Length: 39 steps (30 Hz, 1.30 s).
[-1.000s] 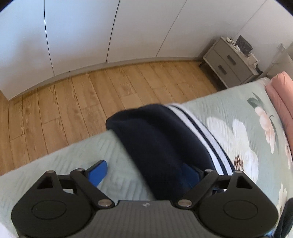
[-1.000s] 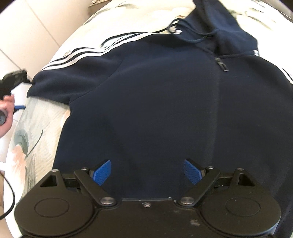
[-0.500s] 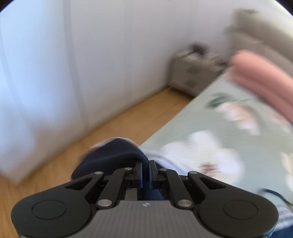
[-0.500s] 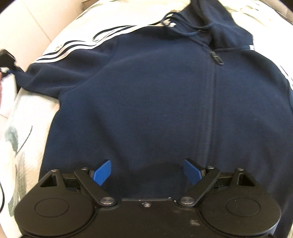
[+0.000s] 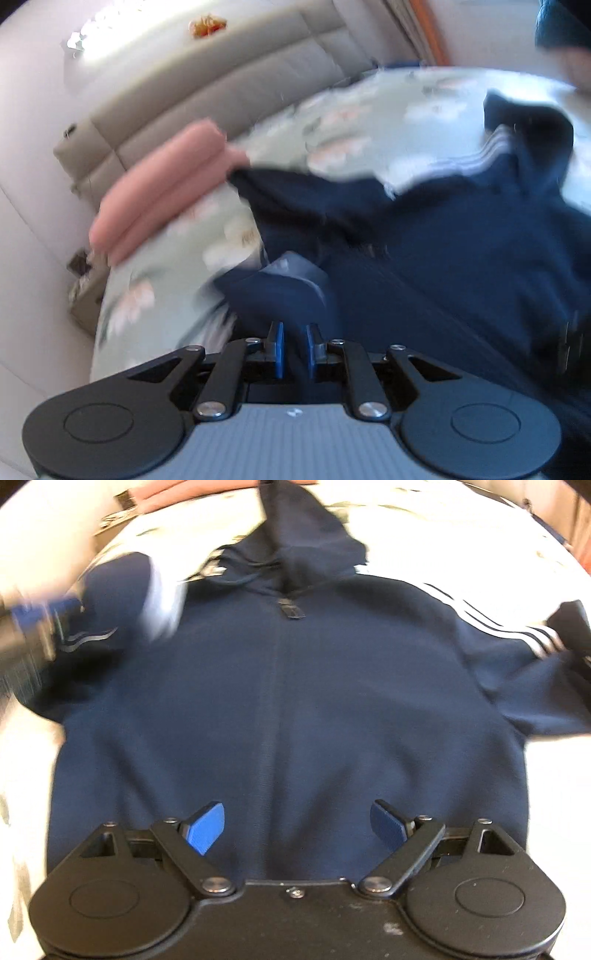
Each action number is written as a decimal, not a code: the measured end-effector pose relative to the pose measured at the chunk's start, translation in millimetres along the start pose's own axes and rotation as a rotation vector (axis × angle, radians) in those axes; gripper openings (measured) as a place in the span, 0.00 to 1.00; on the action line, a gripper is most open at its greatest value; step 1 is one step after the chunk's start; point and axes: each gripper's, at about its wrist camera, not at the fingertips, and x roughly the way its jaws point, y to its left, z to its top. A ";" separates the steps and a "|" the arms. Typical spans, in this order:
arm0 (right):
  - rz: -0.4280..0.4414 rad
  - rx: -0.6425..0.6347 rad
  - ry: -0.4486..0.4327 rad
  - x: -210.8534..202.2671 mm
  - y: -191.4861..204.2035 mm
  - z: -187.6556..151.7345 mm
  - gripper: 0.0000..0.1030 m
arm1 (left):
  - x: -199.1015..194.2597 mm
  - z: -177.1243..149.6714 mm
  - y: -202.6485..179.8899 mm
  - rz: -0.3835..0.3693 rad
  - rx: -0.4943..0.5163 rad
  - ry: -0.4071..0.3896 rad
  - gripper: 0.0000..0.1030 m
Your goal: Fold large clothes
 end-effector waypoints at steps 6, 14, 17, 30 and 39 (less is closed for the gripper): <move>0.032 -0.019 -0.056 5.6 1.0 19.6 0.99 | 2.7 -30.0 51.6 0.010 -0.267 0.151 0.48; 0.106 -0.113 -0.236 3.9 56.8 95.8 0.99 | 53.2 -28.9 106.8 -0.148 -0.593 0.136 0.50; 0.089 -0.106 -0.235 7.1 53.5 102.5 0.99 | 107.9 -26.3 135.3 -0.215 -0.822 0.160 0.51; -0.012 -0.004 -0.139 17.7 -20.5 44.0 0.59 | 84.1 41.4 117.9 -0.291 -0.875 -0.054 0.09; -0.045 0.182 -0.194 -34.3 -102.8 29.0 0.67 | 55.9 101.1 -36.5 -0.450 -0.404 -0.073 0.49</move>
